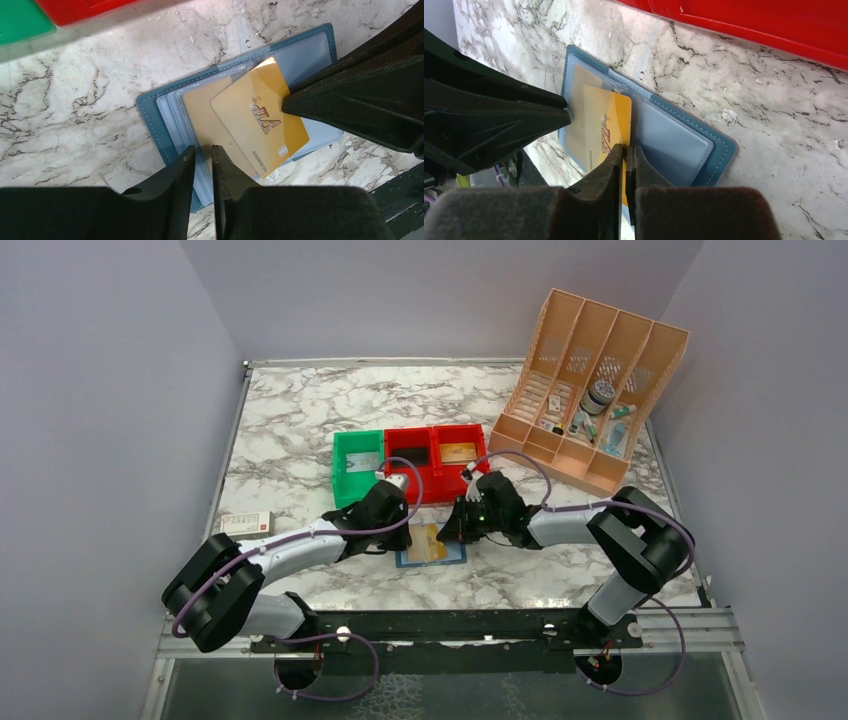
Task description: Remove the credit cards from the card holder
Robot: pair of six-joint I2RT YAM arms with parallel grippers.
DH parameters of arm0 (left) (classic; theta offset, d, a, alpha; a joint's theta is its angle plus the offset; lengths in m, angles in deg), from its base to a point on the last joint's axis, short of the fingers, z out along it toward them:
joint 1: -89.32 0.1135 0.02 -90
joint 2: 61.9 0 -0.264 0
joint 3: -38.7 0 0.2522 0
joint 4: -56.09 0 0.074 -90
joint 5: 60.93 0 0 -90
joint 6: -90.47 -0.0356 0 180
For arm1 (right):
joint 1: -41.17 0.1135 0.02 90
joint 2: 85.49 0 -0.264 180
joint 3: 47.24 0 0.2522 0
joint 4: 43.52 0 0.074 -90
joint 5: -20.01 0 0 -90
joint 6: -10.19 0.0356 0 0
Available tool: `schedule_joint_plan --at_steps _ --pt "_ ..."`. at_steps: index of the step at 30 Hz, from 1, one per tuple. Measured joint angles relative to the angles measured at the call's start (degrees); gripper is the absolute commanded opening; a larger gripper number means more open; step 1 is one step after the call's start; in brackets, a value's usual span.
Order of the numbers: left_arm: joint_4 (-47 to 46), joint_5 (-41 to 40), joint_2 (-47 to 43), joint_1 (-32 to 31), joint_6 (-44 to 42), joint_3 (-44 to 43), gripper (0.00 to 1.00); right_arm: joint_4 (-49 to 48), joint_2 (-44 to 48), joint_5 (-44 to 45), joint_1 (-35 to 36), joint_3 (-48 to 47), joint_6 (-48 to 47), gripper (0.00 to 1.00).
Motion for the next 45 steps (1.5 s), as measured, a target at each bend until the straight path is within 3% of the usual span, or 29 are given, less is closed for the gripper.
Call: schedule_joint_plan --at_steps 6,11,24,32,40,45 --pt "1.1 -0.2 -1.3 0.0 0.3 0.4 0.48 -1.4 0.8 0.9 0.0 1.6 1.4 0.02" --pt "1.8 -2.1 -2.9 -2.0 1.1 0.3 0.52 -3.8 3.1 2.3 0.0 4.8 4.4 0.02" --pt "0.8 -2.5 -4.2 -6.3 0.6 0.2 0.35 -6.9 3.1 3.0 0.0 6.5 9.0 0.03" --pt "-0.9 -0.8 1.6 -6.8 -0.5 -1.5 0.23 -6.3 3.1 3.4 0.0 6.4 8.7 0.1" --pt "-1.3 -1.0 4.2 -6.8 -0.6 -3.2 0.2 -4.7 3.1 2.8 -0.4 5.3 5.8 0.19" --pt "-1.0 -1.2 4.2 -6.8 -0.6 -3.3 0.2 -4.8 3.1 -2.8 -4.0 5.3 3.3 0.22"
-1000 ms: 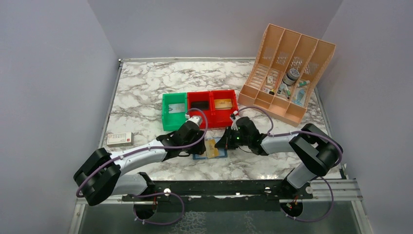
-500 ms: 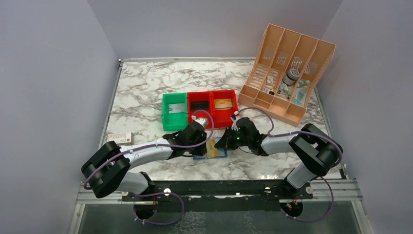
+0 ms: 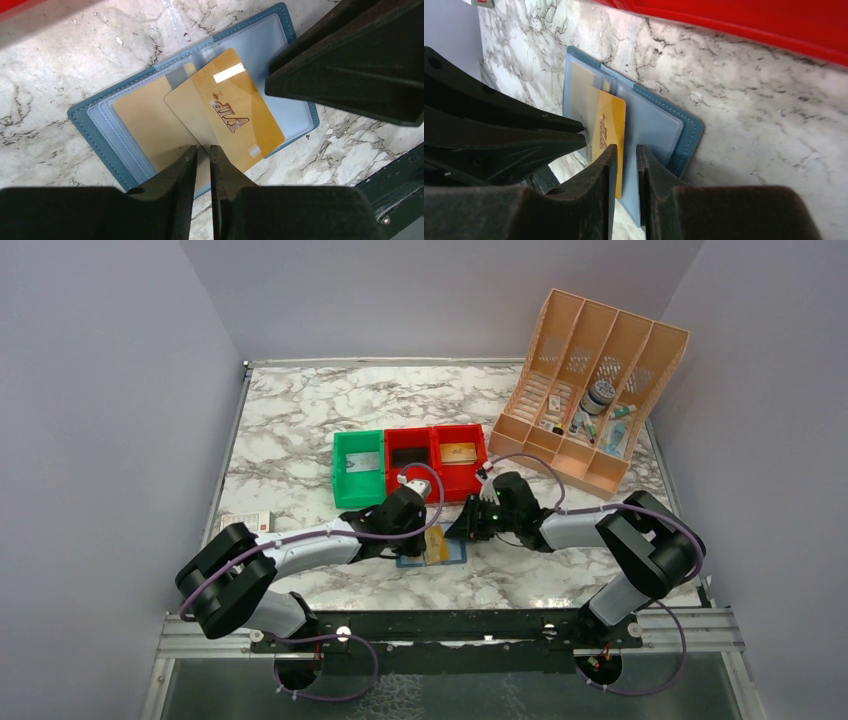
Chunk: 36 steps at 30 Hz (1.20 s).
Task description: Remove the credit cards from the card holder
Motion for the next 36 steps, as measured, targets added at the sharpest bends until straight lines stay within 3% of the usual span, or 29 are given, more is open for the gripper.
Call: schedule_joint_plan --at_steps 12,25,32,36 --pt "0.5 -0.1 0.3 -0.1 0.0 -0.4 0.18 -1.4 -5.9 -15.1 -2.1 -2.5 -5.3 0.28" --pt "0.7 -0.1 0.2 -0.1 -0.1 -0.4 0.18 -5.2 -7.5 -15.7 -2.1 -1.9 -1.6 0.28" --pt "0.7 -0.1 0.2 -0.1 -0.3 -0.4 0.18 -12.6 -11.6 -18.5 -2.1 -1.5 1.3 0.25" --pt "0.7 -0.1 0.2 -0.1 -0.4 -0.4 0.18 -13.6 -11.6 -18.4 -2.1 -1.2 2.1 0.15"
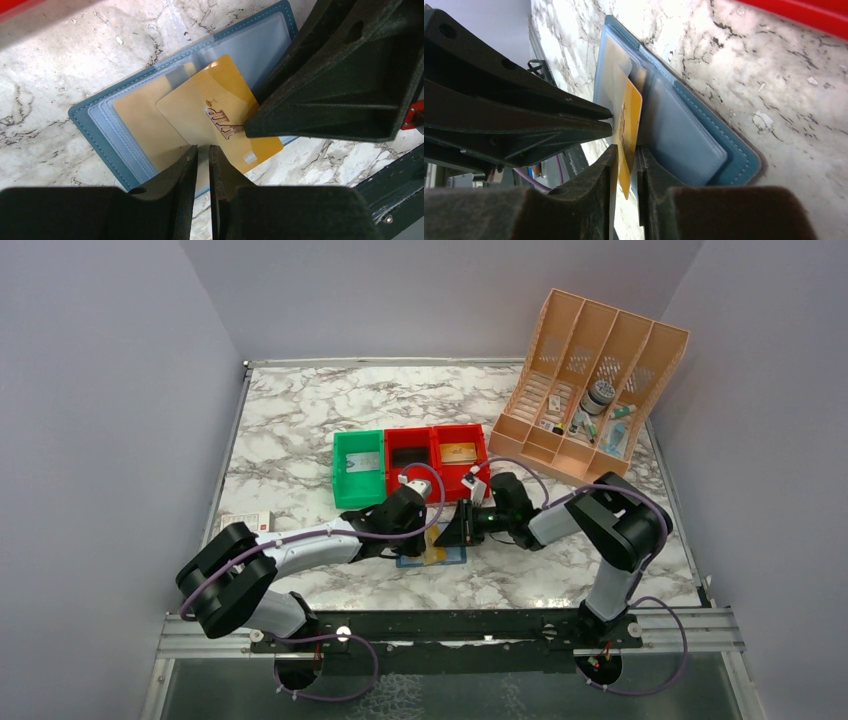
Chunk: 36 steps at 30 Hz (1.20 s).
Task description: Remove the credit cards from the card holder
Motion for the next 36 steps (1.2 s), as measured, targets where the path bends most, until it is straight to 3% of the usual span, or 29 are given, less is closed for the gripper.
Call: schedule_joint_plan --at_steps 4,9,21,28,36 --pt "0.0 0.0 0.0 0.0 -0.2 0.0 0.18 0.2 0.9 0.8 0.0 1.1 0.4 0.02" --pt "0.0 0.0 0.0 0.0 -0.2 0.0 0.18 1.6 2.9 1.4 0.0 1.2 0.4 0.01" --pt "0.0 0.1 0.0 0.0 -0.6 0.0 0.18 0.6 4.9 7.0 0.0 4.3 4.9 0.03" --pt "0.0 0.2 0.0 0.0 -0.6 0.0 0.18 -6.2 1.4 6.9 0.0 5.4 9.5 0.16" --pt "-0.1 0.3 0.0 0.0 -0.8 0.0 0.18 -7.5 0.7 6.3 0.0 4.9 9.1 0.2"
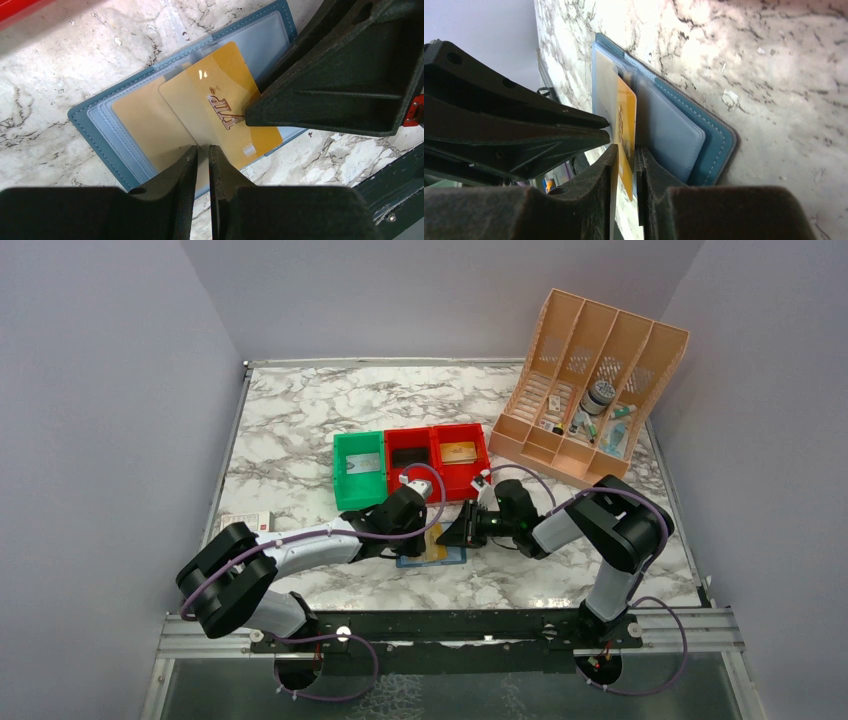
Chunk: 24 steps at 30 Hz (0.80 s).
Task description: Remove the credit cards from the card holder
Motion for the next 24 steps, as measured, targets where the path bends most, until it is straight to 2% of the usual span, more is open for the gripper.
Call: schedule_joint_plan --at_steps 3,9,13,18,24 --pt "-0.2 0.0 0.2 0.0 0.0 0.0 0.17 1.0 0.0 0.0 0.1 -0.9 -0.9 0.19" --pt "-1.0 0.4 0.7 0.0 0.0 0.0 0.17 2.6 0.0 0.0 0.1 -1.5 -2.1 0.01" --pt "-1.0 0.4 0.7 0.0 0.0 0.0 0.17 4.6 2.0 1.3 0.1 -1.5 -2.8 0.01" --pt "-1.0 0.3 0.6 0.0 0.0 0.0 0.17 11.6 9.7 6.7 0.4 -1.4 -5.5 0.01" --pt "-0.4 0.2 -0.6 0.0 0.2 0.2 0.26 19.7 19.6 13.9 0.4 -1.1 -9.2 0.01"
